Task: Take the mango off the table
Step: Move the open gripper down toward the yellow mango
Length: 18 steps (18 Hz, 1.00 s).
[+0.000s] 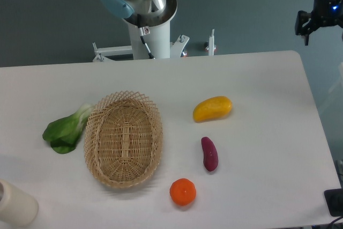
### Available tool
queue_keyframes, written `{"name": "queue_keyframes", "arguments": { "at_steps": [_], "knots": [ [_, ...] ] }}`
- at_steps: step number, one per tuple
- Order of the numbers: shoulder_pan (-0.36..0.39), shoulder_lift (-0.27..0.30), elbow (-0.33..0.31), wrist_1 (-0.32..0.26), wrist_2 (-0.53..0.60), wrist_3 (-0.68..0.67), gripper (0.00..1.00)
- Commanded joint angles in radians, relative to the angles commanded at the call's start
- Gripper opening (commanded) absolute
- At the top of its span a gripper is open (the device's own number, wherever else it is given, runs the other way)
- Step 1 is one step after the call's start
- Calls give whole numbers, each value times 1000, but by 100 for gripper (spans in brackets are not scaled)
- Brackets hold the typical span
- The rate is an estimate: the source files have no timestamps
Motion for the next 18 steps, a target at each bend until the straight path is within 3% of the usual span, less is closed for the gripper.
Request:
{"name": "queue_keyframes", "arguments": {
  "at_steps": [9,15,18],
  "knots": [
    [-17,-20,-8,31,-27,-28,100],
    [-54,-35,-72,48,-48,-89,100],
    [-75,-8,-124,51,-25,-63,100]
  ]
}}
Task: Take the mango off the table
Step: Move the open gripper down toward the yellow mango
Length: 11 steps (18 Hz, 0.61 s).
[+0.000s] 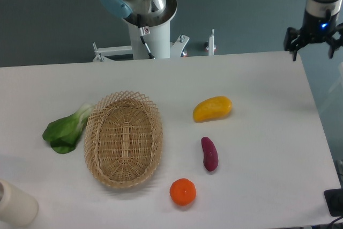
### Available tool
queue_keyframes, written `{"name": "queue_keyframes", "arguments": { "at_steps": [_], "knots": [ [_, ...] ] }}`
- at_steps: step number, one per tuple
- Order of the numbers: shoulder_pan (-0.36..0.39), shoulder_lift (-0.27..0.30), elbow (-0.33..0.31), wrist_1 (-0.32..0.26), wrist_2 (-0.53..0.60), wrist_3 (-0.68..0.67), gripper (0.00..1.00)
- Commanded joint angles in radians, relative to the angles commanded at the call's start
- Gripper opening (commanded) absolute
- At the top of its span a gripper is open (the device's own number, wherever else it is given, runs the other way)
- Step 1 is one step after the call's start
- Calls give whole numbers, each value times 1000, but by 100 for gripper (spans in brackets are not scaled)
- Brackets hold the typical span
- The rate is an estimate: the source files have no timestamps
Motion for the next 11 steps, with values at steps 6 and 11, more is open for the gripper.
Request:
{"name": "queue_keyframes", "arguments": {
  "at_steps": [6,11],
  "knots": [
    [29,83,-183,0,-11,323,100],
    [-35,104,-253,-2,-38,387,100]
  ]
}}
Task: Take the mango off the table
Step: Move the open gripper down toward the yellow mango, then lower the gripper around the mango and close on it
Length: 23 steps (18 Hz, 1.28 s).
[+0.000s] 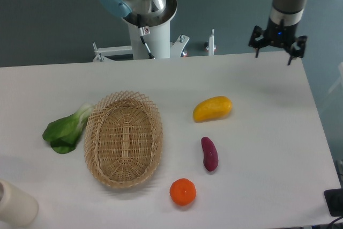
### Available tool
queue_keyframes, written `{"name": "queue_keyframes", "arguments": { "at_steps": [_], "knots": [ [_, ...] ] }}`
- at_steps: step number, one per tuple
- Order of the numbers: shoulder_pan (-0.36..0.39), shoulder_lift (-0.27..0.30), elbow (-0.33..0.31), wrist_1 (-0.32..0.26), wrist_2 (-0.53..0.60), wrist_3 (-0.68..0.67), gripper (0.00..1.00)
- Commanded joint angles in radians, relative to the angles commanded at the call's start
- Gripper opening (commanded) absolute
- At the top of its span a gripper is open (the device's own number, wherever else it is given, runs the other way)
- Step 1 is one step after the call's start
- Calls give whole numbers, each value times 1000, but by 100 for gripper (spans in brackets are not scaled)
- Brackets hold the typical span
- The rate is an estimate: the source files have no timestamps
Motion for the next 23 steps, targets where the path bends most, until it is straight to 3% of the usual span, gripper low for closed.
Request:
{"name": "queue_keyframes", "arguments": {
  "at_steps": [3,7,10,12,17,23],
  "knots": [
    [-38,3,-25,5,-46,-11,100],
    [-115,-58,-31,32,-51,-8,100],
    [-175,-124,0,89,-45,0,100],
    [-180,-140,-5,129,-43,3,100],
    [-181,-144,-17,137,-41,40,100],
    [-206,-192,-17,160,10,128,100]
  ]
}}
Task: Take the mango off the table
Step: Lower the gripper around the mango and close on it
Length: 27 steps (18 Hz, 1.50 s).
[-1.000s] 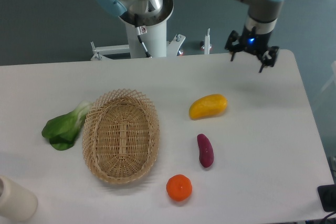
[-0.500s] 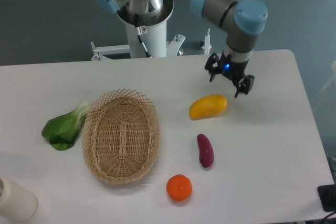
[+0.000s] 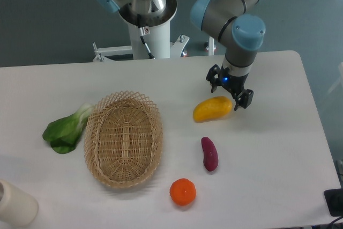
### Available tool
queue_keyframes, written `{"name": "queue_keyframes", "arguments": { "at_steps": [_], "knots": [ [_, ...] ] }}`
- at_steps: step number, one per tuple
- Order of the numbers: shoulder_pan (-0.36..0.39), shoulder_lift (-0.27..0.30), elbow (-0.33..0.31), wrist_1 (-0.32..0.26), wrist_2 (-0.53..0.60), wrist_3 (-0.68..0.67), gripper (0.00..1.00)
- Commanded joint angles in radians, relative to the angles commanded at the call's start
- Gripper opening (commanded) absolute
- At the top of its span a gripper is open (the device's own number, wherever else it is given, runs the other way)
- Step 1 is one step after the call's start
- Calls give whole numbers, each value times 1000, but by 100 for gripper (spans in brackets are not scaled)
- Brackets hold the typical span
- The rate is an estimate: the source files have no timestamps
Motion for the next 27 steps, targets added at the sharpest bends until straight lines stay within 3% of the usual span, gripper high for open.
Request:
{"name": "queue_keyframes", "arguments": {
  "at_steps": [19,20,21,23,25,27],
  "knots": [
    [-17,-37,-38,37,9,5,100],
    [-18,-37,-37,37,11,-9,92],
    [-18,-37,-32,37,11,-42,67],
    [-18,-35,-25,35,12,-58,37],
    [-17,-37,-21,34,14,-59,24],
    [-15,-35,-18,34,14,-59,21]
  ]
}}
